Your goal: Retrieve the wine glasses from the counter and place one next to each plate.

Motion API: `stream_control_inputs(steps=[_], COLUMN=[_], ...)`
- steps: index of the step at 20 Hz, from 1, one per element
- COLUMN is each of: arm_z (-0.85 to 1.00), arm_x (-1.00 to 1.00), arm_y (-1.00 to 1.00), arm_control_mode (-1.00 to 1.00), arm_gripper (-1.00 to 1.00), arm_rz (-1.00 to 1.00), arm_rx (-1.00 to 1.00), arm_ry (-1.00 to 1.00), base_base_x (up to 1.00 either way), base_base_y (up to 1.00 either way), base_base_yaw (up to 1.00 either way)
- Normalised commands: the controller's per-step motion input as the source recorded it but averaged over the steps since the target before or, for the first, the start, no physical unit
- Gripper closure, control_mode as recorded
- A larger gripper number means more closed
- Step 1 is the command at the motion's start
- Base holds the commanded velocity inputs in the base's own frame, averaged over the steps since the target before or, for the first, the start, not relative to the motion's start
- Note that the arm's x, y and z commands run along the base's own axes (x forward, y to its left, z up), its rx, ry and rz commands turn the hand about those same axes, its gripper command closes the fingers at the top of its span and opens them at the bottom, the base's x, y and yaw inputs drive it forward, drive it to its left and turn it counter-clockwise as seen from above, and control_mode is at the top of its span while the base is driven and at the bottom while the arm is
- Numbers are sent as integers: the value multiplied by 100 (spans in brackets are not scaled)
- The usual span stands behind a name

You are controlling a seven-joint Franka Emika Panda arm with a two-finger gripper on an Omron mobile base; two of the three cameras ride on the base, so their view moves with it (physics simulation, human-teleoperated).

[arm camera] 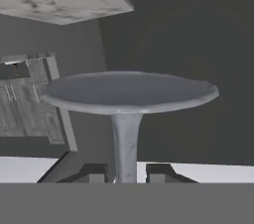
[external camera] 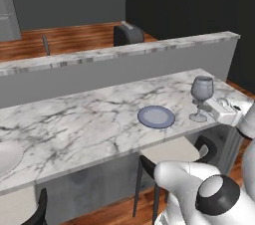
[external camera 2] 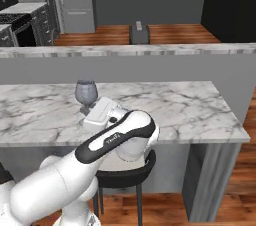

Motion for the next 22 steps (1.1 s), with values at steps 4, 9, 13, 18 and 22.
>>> stream_control_inputs(steps=[4,9,13,18,22], arm_z=[0,-5,-17,-18,-22], arm_x=[64,70,51,26,17], arm_y=[-39,-37,-28,-7,0], arm_control_mode=[-100,-100,-100,-100,-100], arm_gripper=[100,100,100,100,100], arm_rz=[0,0,0,0,0], arm_rx=[0,-1,-5,-15,-22], arm_ry=[0,0,-4,-13,-18], base_base_x=[0,0,0,0,0], base_base_y=[0,0,0,0,0], base_base_yaw=[0,0,0,0,0])
